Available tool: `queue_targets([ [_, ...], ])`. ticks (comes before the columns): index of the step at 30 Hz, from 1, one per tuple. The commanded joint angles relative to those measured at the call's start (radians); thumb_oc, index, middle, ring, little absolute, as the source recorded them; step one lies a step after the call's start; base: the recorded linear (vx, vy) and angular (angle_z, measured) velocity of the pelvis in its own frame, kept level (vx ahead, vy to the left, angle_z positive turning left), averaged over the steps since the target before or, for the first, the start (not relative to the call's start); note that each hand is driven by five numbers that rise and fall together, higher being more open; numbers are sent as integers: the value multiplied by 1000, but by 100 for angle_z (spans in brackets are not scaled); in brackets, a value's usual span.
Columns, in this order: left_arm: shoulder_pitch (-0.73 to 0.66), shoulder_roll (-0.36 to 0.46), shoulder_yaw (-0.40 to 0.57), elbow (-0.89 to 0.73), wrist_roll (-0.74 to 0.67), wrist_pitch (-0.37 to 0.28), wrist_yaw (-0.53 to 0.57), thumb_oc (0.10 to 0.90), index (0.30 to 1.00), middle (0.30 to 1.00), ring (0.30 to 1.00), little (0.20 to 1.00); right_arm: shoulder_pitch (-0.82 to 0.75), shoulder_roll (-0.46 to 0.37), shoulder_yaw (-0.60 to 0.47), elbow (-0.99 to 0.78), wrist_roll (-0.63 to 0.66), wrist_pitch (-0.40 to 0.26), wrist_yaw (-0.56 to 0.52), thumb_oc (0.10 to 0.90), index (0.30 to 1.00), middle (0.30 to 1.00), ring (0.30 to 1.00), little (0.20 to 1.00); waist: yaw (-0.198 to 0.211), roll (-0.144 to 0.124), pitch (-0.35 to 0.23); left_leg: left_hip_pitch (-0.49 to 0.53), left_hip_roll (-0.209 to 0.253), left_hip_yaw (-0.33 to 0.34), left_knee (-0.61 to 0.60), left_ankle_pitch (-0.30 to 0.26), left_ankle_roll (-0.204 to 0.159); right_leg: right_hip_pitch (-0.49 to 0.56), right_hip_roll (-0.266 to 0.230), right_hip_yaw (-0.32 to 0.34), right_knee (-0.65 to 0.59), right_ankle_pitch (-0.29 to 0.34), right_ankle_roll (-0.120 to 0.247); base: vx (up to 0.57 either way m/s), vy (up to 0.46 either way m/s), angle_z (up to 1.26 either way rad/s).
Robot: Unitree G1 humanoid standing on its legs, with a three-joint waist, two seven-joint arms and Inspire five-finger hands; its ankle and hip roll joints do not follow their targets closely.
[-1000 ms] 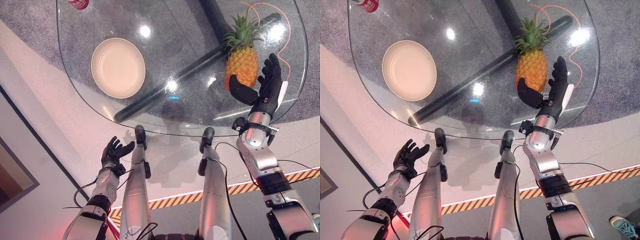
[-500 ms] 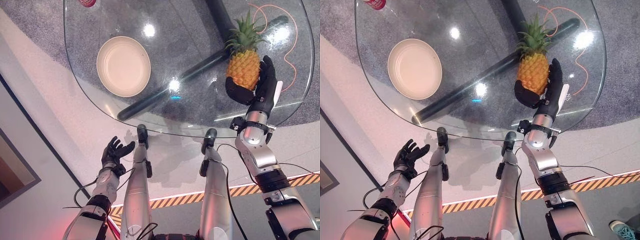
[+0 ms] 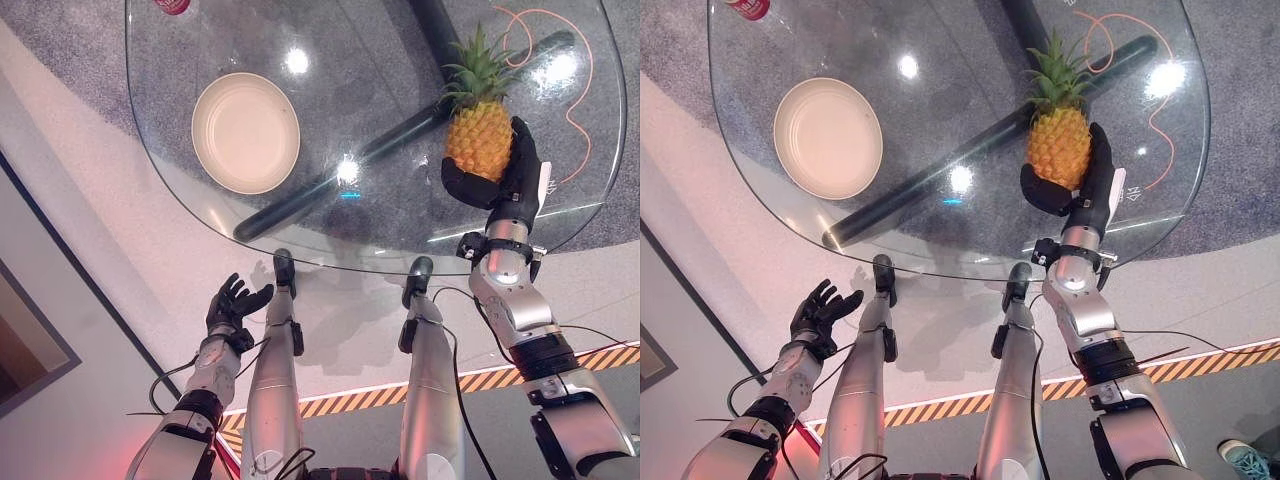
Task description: Pick up the fruit to the plate
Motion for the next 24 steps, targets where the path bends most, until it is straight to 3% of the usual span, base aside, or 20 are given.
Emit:
queue_targets([
  [1,43,51,13,13,-5,-11,15,800,900,900,900,900,6,-57,-25,0,9,10,-2,800,900,900,900,900,5,-16,-16,-20,-28,-28,70,-61,34,4,23,-66,-88,76,-37,0,0,0],
  [5,45,48,10,5,-3,-9,22,800,900,900,900,900,8,-55,-26,-3,9,17,-1,800,900,900,900,900,5,-15,-16,-17,-28,-28,66,-60,34,7,25,-65,-89,76,-38,0,0,0],
  [6,47,47,9,4,-3,-9,22,800,900,900,900,900,8,-56,-26,-2,10,17,3,751,858,858,858,851,5,-15,-16,-17,-29,-29,68,-60,34,7,25,-65,-87,76,-38,0,0,0],
  [7,46,47,10,3,-3,-7,22,800,900,900,900,900,6,-58,-27,0,8,18,6,100,300,300,300,200,5,-14,-16,-18,-29,-28,69,-61,34,6,24,-64,-86,75,-38,0,0,0],
  [16,46,45,14,1,-43,-21,24,800,900,900,900,900,3,-60,-27,3,1,9,6,100,300,300,300,200,5,-13,-16,-22,-30,-29,73,-61,34,1,24,-64,-83,75,-38,0,0,0],
  [24,41,56,116,-33,-237,-123,96,800,900,900,900,900,12,-52,-36,10,-11,-6,1,100,300,300,300,200,10,-14,-16,-13,-30,-33,73,-66,32,10,22,-66,-79,65,-40,0,0,0],
])
